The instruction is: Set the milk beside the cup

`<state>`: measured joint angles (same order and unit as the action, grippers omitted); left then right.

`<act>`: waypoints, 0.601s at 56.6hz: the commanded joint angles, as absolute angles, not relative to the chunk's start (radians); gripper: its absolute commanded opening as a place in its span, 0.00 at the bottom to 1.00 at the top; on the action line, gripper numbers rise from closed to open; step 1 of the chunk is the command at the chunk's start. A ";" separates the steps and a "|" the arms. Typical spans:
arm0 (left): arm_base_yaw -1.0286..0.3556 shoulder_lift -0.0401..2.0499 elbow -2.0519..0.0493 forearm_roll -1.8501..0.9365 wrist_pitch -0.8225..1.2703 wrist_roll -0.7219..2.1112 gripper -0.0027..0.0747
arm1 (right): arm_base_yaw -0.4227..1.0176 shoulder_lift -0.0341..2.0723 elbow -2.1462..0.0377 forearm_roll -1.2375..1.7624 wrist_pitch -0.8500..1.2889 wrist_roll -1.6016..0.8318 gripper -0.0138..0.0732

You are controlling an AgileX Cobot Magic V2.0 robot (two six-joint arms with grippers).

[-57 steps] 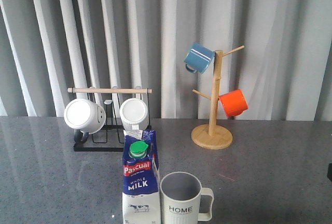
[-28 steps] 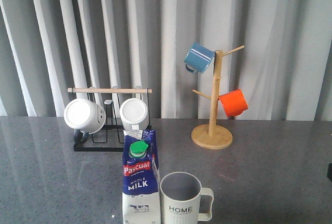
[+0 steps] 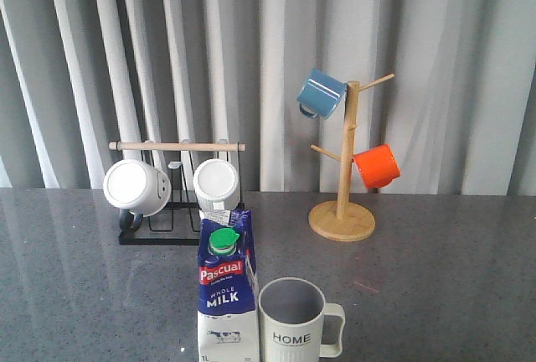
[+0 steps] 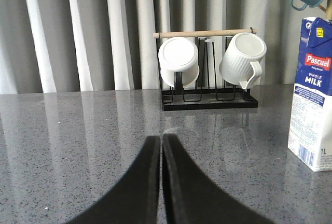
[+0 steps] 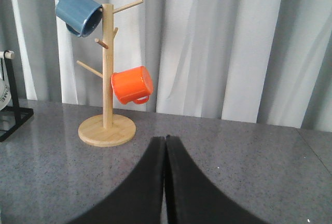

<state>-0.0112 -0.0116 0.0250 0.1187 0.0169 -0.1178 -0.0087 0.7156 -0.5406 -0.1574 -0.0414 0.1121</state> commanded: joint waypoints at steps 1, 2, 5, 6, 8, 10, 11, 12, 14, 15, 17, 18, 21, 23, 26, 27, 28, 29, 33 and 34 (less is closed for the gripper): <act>-0.010 -0.024 0.003 0.116 -0.061 -0.126 0.03 | -0.015 0.587 -0.457 -0.153 -0.112 0.107 0.15; -0.010 -0.024 0.003 0.116 -0.061 -0.126 0.03 | -0.015 0.568 -0.440 -0.151 -0.115 0.107 0.15; -0.010 -0.024 0.003 0.116 -0.061 -0.126 0.03 | -0.015 0.491 -0.374 -0.149 -0.115 0.107 0.15; -0.010 -0.024 0.003 0.116 -0.061 -0.126 0.03 | -0.015 0.463 -0.350 -0.149 -0.115 0.107 0.15; -0.010 -0.024 0.003 0.116 -0.061 -0.126 0.03 | -0.015 0.418 -0.313 -0.149 -0.115 0.107 0.15; -0.010 -0.024 0.003 0.116 -0.061 -0.126 0.03 | -0.015 0.372 -0.271 -0.149 -0.115 0.107 0.15; -0.010 -0.024 0.003 0.116 -0.061 -0.126 0.03 | -0.015 0.355 -0.258 -0.146 -0.115 0.107 0.15; -0.010 -0.024 0.003 0.116 -0.061 -0.126 0.03 | -0.015 0.328 -0.238 -0.143 -0.115 0.107 0.15; -0.010 -0.024 0.003 0.116 -0.061 -0.126 0.03 | -0.015 0.287 -0.208 -0.137 -0.115 0.107 0.15; -0.010 -0.024 0.003 0.116 -0.061 -0.126 0.03 | -0.015 0.263 -0.190 -0.135 -0.115 0.107 0.15; -0.010 -0.024 0.003 0.116 -0.061 -0.126 0.03 | -0.015 0.226 -0.163 -0.133 -0.115 0.108 0.15; -0.010 -0.024 0.003 0.116 -0.061 -0.126 0.03 | -0.015 0.206 -0.153 -0.131 -0.115 0.108 0.15; -0.010 -0.024 0.003 0.116 -0.061 -0.126 0.03 | -0.014 0.157 -0.113 -0.131 -0.115 0.111 0.15; -0.010 -0.024 0.003 0.116 -0.061 -0.126 0.03 | -0.014 0.131 -0.090 -0.131 -0.115 0.111 0.15; -0.010 -0.024 0.003 0.116 -0.061 -0.126 0.03 | -0.014 0.094 -0.057 -0.131 -0.115 0.111 0.15; -0.010 -0.024 0.003 0.116 -0.061 -0.126 0.03 | -0.014 0.082 -0.045 -0.131 -0.115 0.111 0.15; -0.010 -0.024 0.003 0.116 -0.061 -0.126 0.03 | -0.014 0.075 -0.038 -0.131 -0.115 0.111 0.15; -0.010 -0.024 0.003 0.116 -0.061 -0.126 0.03 | -0.014 0.066 -0.027 -0.131 -0.115 0.111 0.15; -0.010 -0.024 0.003 0.116 -0.061 -0.126 0.03 | -0.014 0.039 0.006 -0.131 -0.117 0.111 0.15; -0.010 -0.024 0.003 0.116 -0.061 -0.126 0.03 | -0.014 0.031 0.016 -0.131 -0.117 0.111 0.15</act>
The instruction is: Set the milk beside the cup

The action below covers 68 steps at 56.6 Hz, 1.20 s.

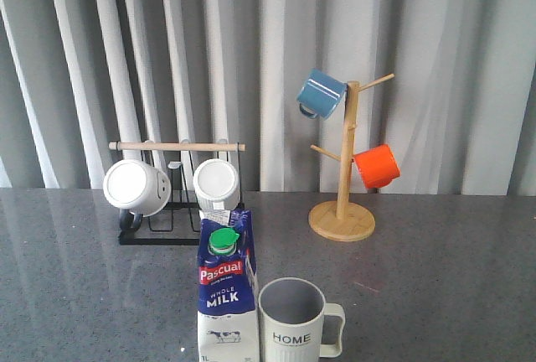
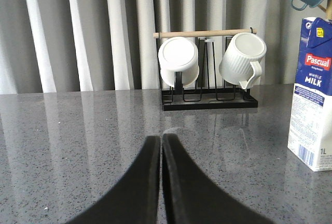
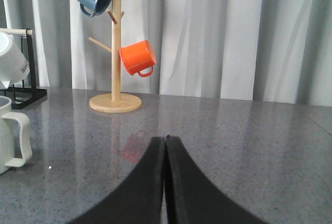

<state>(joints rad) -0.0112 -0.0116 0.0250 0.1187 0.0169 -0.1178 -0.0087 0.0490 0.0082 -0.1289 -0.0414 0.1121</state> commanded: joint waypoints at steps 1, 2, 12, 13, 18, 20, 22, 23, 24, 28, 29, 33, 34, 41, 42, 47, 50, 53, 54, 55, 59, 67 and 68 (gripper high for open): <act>-0.010 -0.024 0.003 0.116 -0.061 -0.126 0.03 | -0.014 0.027 0.024 -0.131 -0.118 0.111 0.15; -0.010 -0.024 0.003 0.116 -0.061 -0.126 0.03 | -0.014 0.021 0.029 -0.131 -0.119 0.111 0.15; -0.010 -0.024 0.003 0.116 -0.061 -0.126 0.03 | -0.014 -0.026 0.039 -0.127 -0.079 0.111 0.15; -0.010 -0.024 0.003 0.116 -0.061 -0.126 0.03 | -0.014 -0.026 0.039 -0.127 -0.081 0.111 0.15; -0.010 -0.024 0.003 0.116 -0.061 -0.126 0.03 | -0.014 -0.026 0.039 -0.127 -0.087 0.111 0.15; -0.010 -0.024 0.003 0.116 -0.061 -0.126 0.03 | -0.014 -0.026 0.039 -0.127 -0.087 0.111 0.15; -0.010 -0.024 0.003 0.116 -0.061 -0.126 0.03 | -0.014 -0.026 0.039 -0.127 -0.087 0.111 0.15; -0.010 -0.024 0.003 0.116 -0.061 -0.126 0.03 | -0.014 -0.026 0.039 -0.127 -0.087 0.111 0.15; -0.010 -0.024 0.003 0.116 -0.061 -0.126 0.03 | -0.014 -0.026 0.039 -0.127 -0.087 0.111 0.15; -0.010 -0.024 0.003 0.116 -0.061 -0.126 0.03 | -0.014 -0.025 0.039 -0.127 -0.087 0.111 0.15; -0.010 -0.024 0.003 0.116 -0.061 -0.126 0.03 | -0.014 -0.025 0.039 -0.127 -0.087 0.111 0.15; -0.010 -0.024 0.003 0.116 -0.061 -0.126 0.03 | -0.014 -0.025 0.038 -0.127 -0.087 0.111 0.15; -0.010 -0.024 0.003 0.116 -0.061 -0.126 0.03 | -0.014 -0.025 0.038 -0.127 -0.087 0.111 0.15; -0.010 -0.024 0.003 0.116 -0.061 -0.126 0.03 | -0.014 -0.025 0.038 -0.127 -0.087 0.111 0.15; -0.010 -0.024 0.003 0.116 -0.061 -0.126 0.03 | -0.014 -0.025 0.038 -0.127 -0.087 0.111 0.15; -0.010 -0.024 0.003 0.116 -0.061 -0.126 0.03 | -0.014 -0.025 0.038 -0.127 -0.087 0.111 0.15; -0.010 -0.024 0.003 0.116 -0.061 -0.126 0.03 | -0.014 -0.025 0.038 -0.127 -0.087 0.110 0.15; -0.010 -0.024 0.003 0.116 -0.061 -0.126 0.03 | -0.014 -0.025 0.038 -0.127 -0.087 0.110 0.15; -0.010 -0.024 0.003 0.116 -0.061 -0.126 0.03 | -0.014 -0.025 0.038 -0.127 -0.087 0.110 0.15; -0.010 -0.024 0.003 0.116 -0.061 -0.126 0.03 | -0.014 -0.025 0.038 -0.127 -0.087 0.110 0.15; -0.010 -0.024 0.003 0.116 -0.061 -0.126 0.03 | -0.014 -0.025 0.038 -0.127 -0.087 0.110 0.15; -0.010 -0.024 0.003 0.116 -0.061 -0.126 0.03 | -0.014 -0.025 0.038 -0.127 -0.087 0.110 0.15; -0.010 -0.024 0.003 0.116 -0.061 -0.126 0.03 | -0.014 -0.025 0.038 -0.127 -0.087 0.110 0.15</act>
